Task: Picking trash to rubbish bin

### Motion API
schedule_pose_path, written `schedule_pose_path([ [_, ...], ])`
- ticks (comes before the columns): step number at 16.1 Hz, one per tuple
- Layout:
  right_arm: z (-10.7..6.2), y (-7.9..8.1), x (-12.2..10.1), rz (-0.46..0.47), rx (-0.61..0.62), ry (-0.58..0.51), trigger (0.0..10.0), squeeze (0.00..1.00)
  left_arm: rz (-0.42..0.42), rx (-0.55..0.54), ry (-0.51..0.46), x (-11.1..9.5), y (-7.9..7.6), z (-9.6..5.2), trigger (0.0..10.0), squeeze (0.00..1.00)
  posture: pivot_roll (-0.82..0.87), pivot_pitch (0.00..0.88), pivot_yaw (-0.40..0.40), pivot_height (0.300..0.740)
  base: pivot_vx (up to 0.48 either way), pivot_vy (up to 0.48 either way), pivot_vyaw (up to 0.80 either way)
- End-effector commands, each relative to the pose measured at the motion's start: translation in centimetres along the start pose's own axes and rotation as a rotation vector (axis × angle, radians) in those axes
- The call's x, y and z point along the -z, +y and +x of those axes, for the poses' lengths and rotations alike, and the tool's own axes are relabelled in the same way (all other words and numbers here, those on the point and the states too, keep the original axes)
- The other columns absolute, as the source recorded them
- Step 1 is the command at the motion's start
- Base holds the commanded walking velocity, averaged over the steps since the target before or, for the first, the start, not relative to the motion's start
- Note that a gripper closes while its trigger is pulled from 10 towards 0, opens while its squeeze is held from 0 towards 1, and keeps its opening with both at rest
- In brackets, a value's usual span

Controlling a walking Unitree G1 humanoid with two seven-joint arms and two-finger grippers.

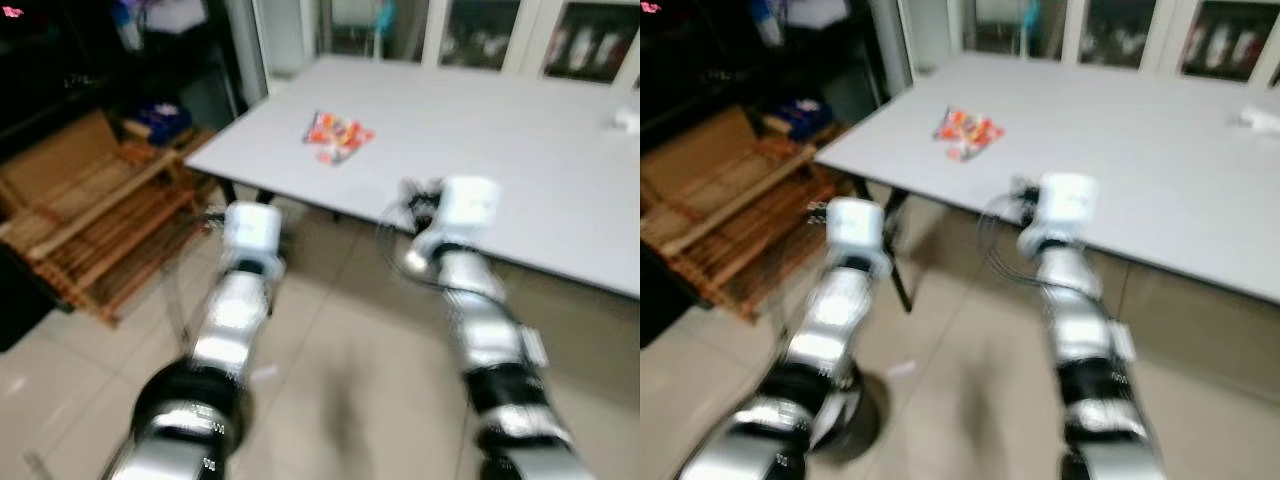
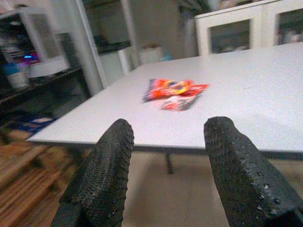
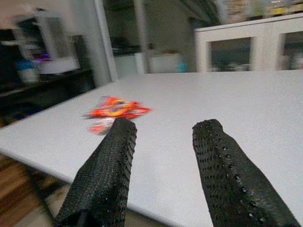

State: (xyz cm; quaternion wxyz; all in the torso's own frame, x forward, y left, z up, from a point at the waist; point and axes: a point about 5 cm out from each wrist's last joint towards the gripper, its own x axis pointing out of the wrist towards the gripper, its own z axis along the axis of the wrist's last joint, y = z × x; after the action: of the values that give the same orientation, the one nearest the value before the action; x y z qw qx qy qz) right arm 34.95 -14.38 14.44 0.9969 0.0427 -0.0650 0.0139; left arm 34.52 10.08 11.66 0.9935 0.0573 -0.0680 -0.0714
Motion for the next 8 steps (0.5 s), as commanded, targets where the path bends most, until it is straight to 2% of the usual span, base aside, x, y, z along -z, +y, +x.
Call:
schedule_pose_path([
  [1,0.25,1.61,-0.72,0.023,-0.039,-0.028,10.0,0.0,0.027,-0.044,0.003,-0.05,1.73,0.01,10.0,0.0,0.01,0.0,0.096,0.74,0.349,0.0,0.0],
  [7,0.25,1.53,-0.78,0.032,-0.037,-0.024,10.0,0.0,0.029,-0.041,0.007,-0.06,1.64,0.0,10.0,0.0,0.01,0.0,0.095,0.74,0.347,0.0,0.0],
  [8,0.28,1.53,-0.79,0.045,-0.037,-0.02,10.0,0.0,0.029,-0.04,0.008,-0.06,1.66,0.0,10.0,0.0,0.01,0.0,0.095,0.74,0.349,0.0,-0.8],
])
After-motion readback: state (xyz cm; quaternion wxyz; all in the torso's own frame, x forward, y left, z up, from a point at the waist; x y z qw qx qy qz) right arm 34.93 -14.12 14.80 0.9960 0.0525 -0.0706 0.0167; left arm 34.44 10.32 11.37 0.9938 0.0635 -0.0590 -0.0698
